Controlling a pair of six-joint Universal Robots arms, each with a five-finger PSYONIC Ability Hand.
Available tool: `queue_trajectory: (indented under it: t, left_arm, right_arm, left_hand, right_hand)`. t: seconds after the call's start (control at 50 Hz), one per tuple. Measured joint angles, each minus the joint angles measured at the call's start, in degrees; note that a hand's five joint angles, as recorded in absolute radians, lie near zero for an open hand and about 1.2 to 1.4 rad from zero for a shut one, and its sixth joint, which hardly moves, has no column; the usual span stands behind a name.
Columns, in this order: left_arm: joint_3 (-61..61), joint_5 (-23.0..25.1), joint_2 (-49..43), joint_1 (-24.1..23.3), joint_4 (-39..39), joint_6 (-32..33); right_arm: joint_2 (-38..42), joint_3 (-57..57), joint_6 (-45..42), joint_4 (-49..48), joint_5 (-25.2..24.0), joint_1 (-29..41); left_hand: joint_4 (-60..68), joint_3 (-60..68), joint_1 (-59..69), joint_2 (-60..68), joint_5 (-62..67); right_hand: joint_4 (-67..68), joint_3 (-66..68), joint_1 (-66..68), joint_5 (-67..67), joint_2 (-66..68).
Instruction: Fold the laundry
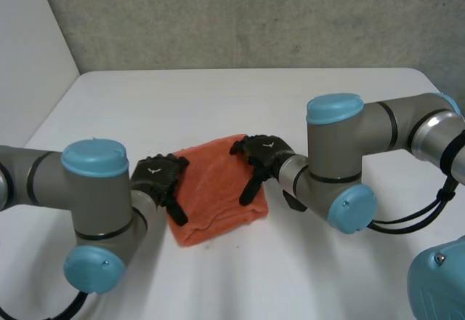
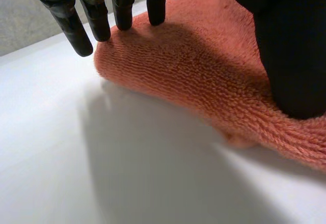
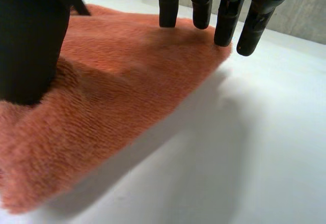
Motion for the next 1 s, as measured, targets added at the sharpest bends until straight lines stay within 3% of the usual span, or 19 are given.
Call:
queue_trajectory:
  t: [0.16,0.42,0.62,0.82,1.0]
  left_arm:
    - [0.43,0.70,6.10,0.30,-0.54,3.66]
    - [7.52,0.62,23.85,-0.84,-0.06,2.58]
    - [6.79,0.32,33.35,2.20,-1.19,-0.35]
    - [4.65,0.63,36.41,3.69,-3.37,-5.36]
    - [4.56,0.65,36.11,3.47,-4.65,-5.61]
  right_arm:
    - [-6.08,-0.86,-0.34,1.19,-0.19,-0.95]
    - [-29.38,8.34,2.25,-6.21,2.22,-7.42]
    - [-45.14,20.24,1.09,-8.08,4.94,-14.15]
    - [-50.57,27.99,-0.11,-7.84,5.73,-17.55]
    - [-50.66,29.20,-0.67,-7.88,5.75,-17.45]
  left_hand:
    - [-0.04,0.00,0.00,0.00,0.00]
    - [-0.07,0.00,0.00,0.00,0.00]
    - [-0.07,0.00,0.00,0.00,0.00]
    - [-0.07,0.00,0.00,0.00,0.00]
    - [-0.07,0.00,0.00,0.00,0.00]
  right_hand:
    - [0.00,-0.01,0.00,0.00,0.00]
    - [0.00,-0.01,0.00,0.00,0.00]
    - [0.00,0.00,0.00,0.00,0.00]
    - [0.00,-0.01,0.00,0.00,0.00]
    - [0.00,-0.01,0.00,0.00,0.06]
